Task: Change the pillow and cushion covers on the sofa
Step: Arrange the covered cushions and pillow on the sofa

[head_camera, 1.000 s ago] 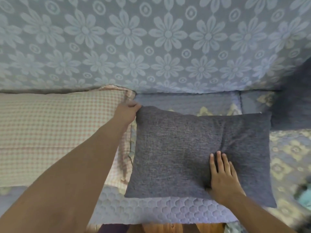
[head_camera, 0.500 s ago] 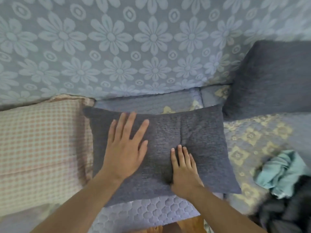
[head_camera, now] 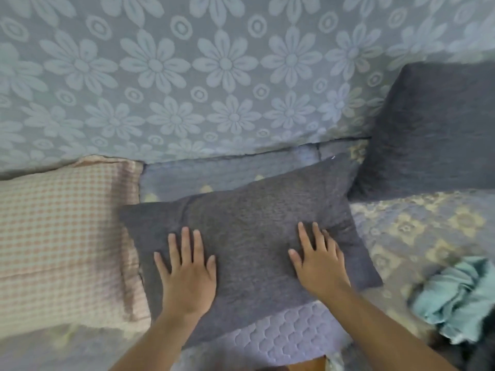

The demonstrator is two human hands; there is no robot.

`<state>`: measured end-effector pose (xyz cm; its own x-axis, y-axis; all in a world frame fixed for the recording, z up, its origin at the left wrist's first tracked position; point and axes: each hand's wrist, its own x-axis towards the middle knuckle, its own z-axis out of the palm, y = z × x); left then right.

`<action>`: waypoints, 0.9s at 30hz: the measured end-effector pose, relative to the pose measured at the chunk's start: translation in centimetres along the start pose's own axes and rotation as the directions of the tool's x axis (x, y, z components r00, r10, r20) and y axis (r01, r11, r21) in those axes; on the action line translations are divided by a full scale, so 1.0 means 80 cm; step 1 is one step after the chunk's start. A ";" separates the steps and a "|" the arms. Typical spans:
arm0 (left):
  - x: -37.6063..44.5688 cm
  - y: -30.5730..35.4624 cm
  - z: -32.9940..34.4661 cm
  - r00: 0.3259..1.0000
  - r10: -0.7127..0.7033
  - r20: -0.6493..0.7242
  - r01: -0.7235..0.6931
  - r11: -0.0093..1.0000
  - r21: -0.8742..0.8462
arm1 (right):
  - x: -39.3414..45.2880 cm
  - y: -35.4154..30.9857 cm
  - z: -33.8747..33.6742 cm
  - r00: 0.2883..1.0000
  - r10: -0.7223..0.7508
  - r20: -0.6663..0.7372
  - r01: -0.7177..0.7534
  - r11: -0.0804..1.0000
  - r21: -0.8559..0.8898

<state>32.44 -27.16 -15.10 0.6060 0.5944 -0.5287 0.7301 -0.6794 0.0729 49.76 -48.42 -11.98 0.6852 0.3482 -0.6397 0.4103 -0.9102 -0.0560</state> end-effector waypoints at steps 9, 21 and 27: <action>-0.003 0.075 -0.016 0.977 0.198 -0.080 -0.193 0.979 0.059 | -0.029 0.001 -0.066 0.957 -0.182 0.227 0.205 0.975 -0.083; 0.179 0.133 0.000 0.996 0.003 0.088 -0.024 0.971 0.236 | 0.167 0.002 0.005 0.969 -0.223 -0.104 0.197 0.957 -0.213; 0.221 0.168 -0.029 0.996 0.091 0.012 -0.092 0.966 0.242 | 0.253 -0.002 -0.026 0.980 -0.141 -0.138 0.113 0.975 -0.193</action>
<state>53.69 -24.79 -21.49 0.6664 0.5247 -0.5298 0.5733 -0.8149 -0.0859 64.80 -40.75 -23.33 0.6970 0.5005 -0.5136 0.5932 -0.8048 0.0209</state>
